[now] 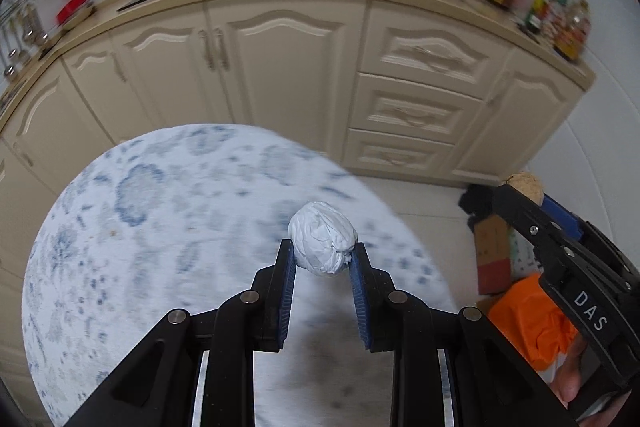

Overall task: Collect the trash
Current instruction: 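Carry the tissue ball and brown lump over the blue bin, then open both tools to drop the tissue ball and lump into the bin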

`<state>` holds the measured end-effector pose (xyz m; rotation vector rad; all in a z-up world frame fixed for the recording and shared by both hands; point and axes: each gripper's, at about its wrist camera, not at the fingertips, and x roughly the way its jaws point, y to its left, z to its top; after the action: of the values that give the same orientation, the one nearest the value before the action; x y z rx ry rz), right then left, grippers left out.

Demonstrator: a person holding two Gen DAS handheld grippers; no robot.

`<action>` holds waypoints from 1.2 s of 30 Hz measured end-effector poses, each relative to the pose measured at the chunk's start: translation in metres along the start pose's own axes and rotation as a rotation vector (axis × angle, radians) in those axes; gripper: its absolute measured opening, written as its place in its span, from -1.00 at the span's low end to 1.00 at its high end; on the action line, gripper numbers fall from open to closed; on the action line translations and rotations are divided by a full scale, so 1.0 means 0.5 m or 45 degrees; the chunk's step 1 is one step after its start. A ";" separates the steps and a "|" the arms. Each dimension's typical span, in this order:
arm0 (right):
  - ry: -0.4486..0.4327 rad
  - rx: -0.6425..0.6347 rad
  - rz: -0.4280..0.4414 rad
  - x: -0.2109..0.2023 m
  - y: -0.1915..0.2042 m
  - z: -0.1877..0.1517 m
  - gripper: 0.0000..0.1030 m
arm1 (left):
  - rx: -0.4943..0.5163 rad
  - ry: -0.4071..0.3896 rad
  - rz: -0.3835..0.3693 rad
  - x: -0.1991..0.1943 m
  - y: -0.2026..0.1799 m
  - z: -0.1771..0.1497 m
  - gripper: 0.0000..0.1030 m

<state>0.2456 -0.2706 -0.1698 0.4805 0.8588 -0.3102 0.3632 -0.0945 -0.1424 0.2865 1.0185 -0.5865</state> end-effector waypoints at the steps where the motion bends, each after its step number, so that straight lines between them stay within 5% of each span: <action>1: -0.004 0.017 -0.016 -0.011 -0.028 -0.004 -0.15 | 0.020 0.004 -0.008 0.001 -0.024 0.002 -0.55; 15: 0.048 0.269 -0.248 -0.087 -0.359 -0.094 -0.15 | 0.331 0.141 -0.127 0.122 -0.388 -0.016 -0.53; 19: 0.097 0.314 -0.296 -0.084 -0.415 -0.121 -0.15 | 0.335 0.228 -0.133 0.171 -0.442 -0.019 -0.29; 23: 0.118 0.324 -0.314 -0.083 -0.441 -0.138 -0.15 | 0.352 0.241 -0.098 0.196 -0.470 -0.023 0.10; 36: 0.285 0.235 -0.199 -0.016 -0.384 -0.166 -0.12 | 0.316 0.253 -0.012 0.196 -0.434 -0.035 0.11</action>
<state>0.1014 -0.3900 -0.2630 0.6290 1.0941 -0.4885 0.2623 -0.2941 -0.2265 0.5684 1.1390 -0.7043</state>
